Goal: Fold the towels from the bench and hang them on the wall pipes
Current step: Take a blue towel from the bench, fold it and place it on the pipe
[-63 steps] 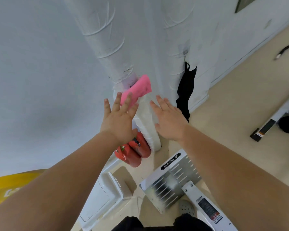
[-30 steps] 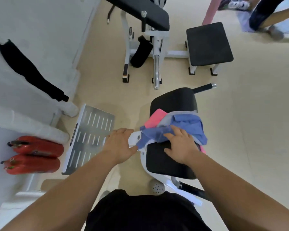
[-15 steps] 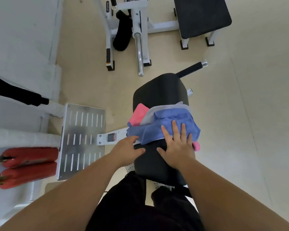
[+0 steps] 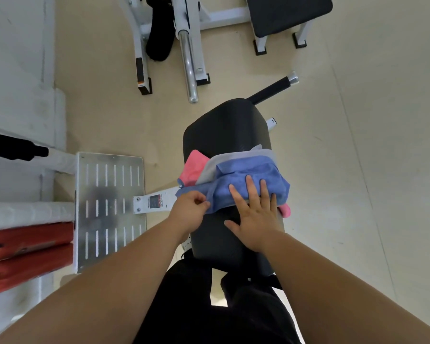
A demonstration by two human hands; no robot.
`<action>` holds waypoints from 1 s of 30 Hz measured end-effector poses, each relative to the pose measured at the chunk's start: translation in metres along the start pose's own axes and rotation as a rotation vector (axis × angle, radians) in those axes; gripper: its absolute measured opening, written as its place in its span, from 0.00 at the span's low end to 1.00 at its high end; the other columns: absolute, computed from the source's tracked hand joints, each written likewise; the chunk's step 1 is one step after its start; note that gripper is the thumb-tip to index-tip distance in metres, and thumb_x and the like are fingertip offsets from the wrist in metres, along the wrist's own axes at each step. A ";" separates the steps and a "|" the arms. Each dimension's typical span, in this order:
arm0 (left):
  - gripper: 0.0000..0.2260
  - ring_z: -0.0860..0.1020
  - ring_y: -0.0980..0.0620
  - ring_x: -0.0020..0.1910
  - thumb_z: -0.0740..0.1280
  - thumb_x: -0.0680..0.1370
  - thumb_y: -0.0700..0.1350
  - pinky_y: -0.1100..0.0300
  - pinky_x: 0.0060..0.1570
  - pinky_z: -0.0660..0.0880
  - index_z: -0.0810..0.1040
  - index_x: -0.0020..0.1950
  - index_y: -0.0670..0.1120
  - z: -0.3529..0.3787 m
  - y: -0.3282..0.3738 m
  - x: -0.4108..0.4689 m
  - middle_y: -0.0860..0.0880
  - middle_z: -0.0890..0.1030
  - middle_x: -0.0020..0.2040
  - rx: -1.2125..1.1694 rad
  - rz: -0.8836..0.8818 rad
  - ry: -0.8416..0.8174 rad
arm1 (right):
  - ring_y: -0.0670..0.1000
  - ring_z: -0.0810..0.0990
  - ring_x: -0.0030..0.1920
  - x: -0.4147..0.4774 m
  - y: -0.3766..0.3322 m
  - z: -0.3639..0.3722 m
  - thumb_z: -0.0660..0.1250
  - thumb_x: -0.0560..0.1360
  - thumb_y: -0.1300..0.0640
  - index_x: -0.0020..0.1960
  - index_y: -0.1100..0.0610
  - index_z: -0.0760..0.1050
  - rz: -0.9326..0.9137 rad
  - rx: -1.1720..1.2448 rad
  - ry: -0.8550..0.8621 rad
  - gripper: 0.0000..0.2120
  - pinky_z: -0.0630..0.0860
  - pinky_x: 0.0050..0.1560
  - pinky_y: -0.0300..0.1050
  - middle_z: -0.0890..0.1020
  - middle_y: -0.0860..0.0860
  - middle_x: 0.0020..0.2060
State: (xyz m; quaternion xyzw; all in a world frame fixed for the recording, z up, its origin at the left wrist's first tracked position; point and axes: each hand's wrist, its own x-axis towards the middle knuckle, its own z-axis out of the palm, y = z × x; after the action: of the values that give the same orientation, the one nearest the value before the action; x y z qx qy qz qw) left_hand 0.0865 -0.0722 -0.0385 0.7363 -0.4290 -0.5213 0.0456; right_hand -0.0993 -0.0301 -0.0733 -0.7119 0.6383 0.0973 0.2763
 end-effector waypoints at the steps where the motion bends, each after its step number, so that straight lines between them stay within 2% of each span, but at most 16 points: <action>1: 0.09 0.71 0.49 0.38 0.67 0.81 0.42 0.56 0.39 0.67 0.76 0.40 0.48 0.000 0.000 -0.002 0.49 0.75 0.37 -0.018 0.015 0.011 | 0.62 0.27 0.78 0.000 0.000 0.000 0.60 0.76 0.31 0.77 0.36 0.29 -0.001 0.004 0.002 0.45 0.38 0.77 0.68 0.28 0.50 0.79; 5: 0.05 0.70 0.50 0.39 0.64 0.82 0.41 0.54 0.43 0.68 0.74 0.46 0.46 -0.004 0.002 -0.021 0.48 0.75 0.40 -0.054 0.125 0.082 | 0.63 0.29 0.78 -0.001 0.001 -0.007 0.56 0.76 0.29 0.78 0.37 0.29 -0.003 -0.022 -0.061 0.44 0.39 0.77 0.69 0.29 0.50 0.79; 8: 0.06 0.71 0.50 0.38 0.63 0.82 0.40 0.52 0.43 0.72 0.71 0.46 0.48 -0.016 0.009 -0.040 0.49 0.76 0.40 0.013 0.270 0.109 | 0.61 0.35 0.80 -0.006 -0.003 -0.020 0.46 0.77 0.27 0.80 0.39 0.35 0.005 0.020 -0.028 0.38 0.40 0.78 0.67 0.36 0.51 0.81; 11: 0.10 0.73 0.49 0.38 0.63 0.82 0.40 0.52 0.42 0.73 0.69 0.44 0.52 -0.032 0.020 -0.064 0.50 0.76 0.39 0.108 0.421 0.157 | 0.63 0.49 0.81 -0.018 -0.018 -0.046 0.45 0.79 0.34 0.82 0.44 0.51 -0.048 0.117 0.264 0.33 0.51 0.78 0.66 0.52 0.57 0.82; 14: 0.05 0.76 0.45 0.40 0.63 0.82 0.39 0.47 0.44 0.78 0.73 0.48 0.49 -0.046 0.033 -0.095 0.47 0.78 0.41 0.168 0.584 0.127 | 0.63 0.58 0.79 -0.028 -0.036 -0.078 0.52 0.82 0.47 0.76 0.47 0.68 -0.284 0.186 0.491 0.24 0.64 0.71 0.63 0.63 0.56 0.79; 15: 0.05 0.77 0.46 0.41 0.63 0.82 0.39 0.47 0.44 0.78 0.74 0.49 0.48 -0.051 0.037 -0.106 0.48 0.78 0.41 0.166 0.638 0.120 | 0.63 0.59 0.79 -0.030 -0.040 -0.087 0.54 0.81 0.50 0.72 0.48 0.73 -0.379 0.204 0.508 0.22 0.65 0.70 0.61 0.65 0.54 0.78; 17: 0.08 0.76 0.52 0.41 0.63 0.81 0.38 0.55 0.45 0.77 0.75 0.49 0.52 -0.060 0.043 -0.129 0.52 0.77 0.41 0.125 0.725 0.149 | 0.61 0.58 0.80 -0.034 -0.047 -0.108 0.57 0.78 0.54 0.62 0.51 0.80 -0.552 0.255 0.436 0.18 0.61 0.74 0.59 0.68 0.51 0.77; 19: 0.14 0.73 0.57 0.39 0.63 0.80 0.36 0.63 0.42 0.72 0.73 0.46 0.57 -0.069 0.049 -0.152 0.55 0.75 0.39 0.069 0.764 0.204 | 0.55 0.62 0.79 -0.040 -0.054 -0.132 0.59 0.75 0.56 0.52 0.54 0.81 -0.701 0.276 0.398 0.12 0.58 0.77 0.60 0.76 0.51 0.70; 20: 0.16 0.72 0.58 0.38 0.63 0.80 0.35 0.66 0.41 0.70 0.73 0.45 0.57 -0.074 0.051 -0.163 0.55 0.75 0.38 0.041 0.755 0.225 | 0.51 0.66 0.77 -0.044 -0.058 -0.144 0.61 0.74 0.56 0.48 0.56 0.81 -0.762 0.284 0.429 0.10 0.59 0.77 0.59 0.81 0.51 0.63; 22: 0.14 0.71 0.59 0.37 0.63 0.81 0.34 0.66 0.40 0.70 0.73 0.45 0.55 -0.083 0.052 -0.182 0.53 0.74 0.38 -0.020 0.721 0.262 | 0.46 0.72 0.72 -0.055 -0.067 -0.166 0.64 0.72 0.57 0.44 0.58 0.80 -0.825 0.353 0.471 0.07 0.61 0.77 0.56 0.85 0.50 0.51; 25: 0.10 0.73 0.57 0.38 0.63 0.82 0.35 0.64 0.40 0.72 0.75 0.46 0.50 -0.100 0.050 -0.210 0.51 0.77 0.39 -0.141 0.686 0.310 | 0.46 0.72 0.71 -0.081 -0.086 -0.193 0.67 0.69 0.57 0.40 0.50 0.74 -0.811 0.529 0.299 0.03 0.66 0.73 0.48 0.84 0.49 0.56; 26: 0.10 0.74 0.57 0.38 0.63 0.82 0.36 0.66 0.40 0.73 0.76 0.46 0.49 -0.105 0.048 -0.219 0.51 0.78 0.40 -0.178 0.678 0.328 | 0.50 0.74 0.70 -0.090 -0.094 -0.201 0.68 0.69 0.59 0.38 0.47 0.70 -0.788 0.567 0.227 0.09 0.70 0.68 0.48 0.84 0.48 0.54; 27: 0.09 0.75 0.58 0.39 0.63 0.82 0.36 0.67 0.40 0.73 0.77 0.46 0.48 -0.111 0.045 -0.229 0.52 0.78 0.40 -0.205 0.674 0.349 | 0.54 0.78 0.65 -0.096 -0.103 -0.207 0.68 0.69 0.62 0.35 0.46 0.67 -0.788 0.600 0.175 0.13 0.74 0.61 0.51 0.84 0.47 0.48; 28: 0.09 0.75 0.58 0.39 0.63 0.82 0.36 0.67 0.40 0.73 0.77 0.46 0.48 -0.116 0.040 -0.239 0.53 0.78 0.39 -0.228 0.671 0.371 | 0.55 0.81 0.56 -0.101 -0.112 -0.211 0.67 0.69 0.63 0.34 0.48 0.65 -0.798 0.620 0.153 0.14 0.76 0.51 0.53 0.81 0.45 0.40; 29: 0.09 0.75 0.58 0.39 0.63 0.82 0.36 0.66 0.40 0.73 0.78 0.46 0.48 -0.122 0.034 -0.248 0.54 0.79 0.38 -0.251 0.671 0.396 | 0.53 0.81 0.46 -0.106 -0.124 -0.214 0.67 0.69 0.64 0.34 0.50 0.65 -0.822 0.632 0.150 0.14 0.74 0.42 0.51 0.76 0.44 0.33; 30: 0.10 0.76 0.57 0.39 0.64 0.82 0.36 0.66 0.40 0.73 0.78 0.46 0.49 -0.129 0.027 -0.257 0.55 0.79 0.38 -0.271 0.670 0.420 | 0.48 0.76 0.38 -0.110 -0.136 -0.217 0.67 0.69 0.65 0.35 0.53 0.65 -0.847 0.626 0.148 0.13 0.70 0.38 0.48 0.72 0.44 0.31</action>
State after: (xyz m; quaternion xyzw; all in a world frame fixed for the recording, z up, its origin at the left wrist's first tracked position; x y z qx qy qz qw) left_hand 0.1521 0.0364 0.2207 0.6338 -0.5538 -0.3676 0.3956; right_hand -0.0327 -0.0437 0.1971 -0.7958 0.3111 -0.2685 0.4447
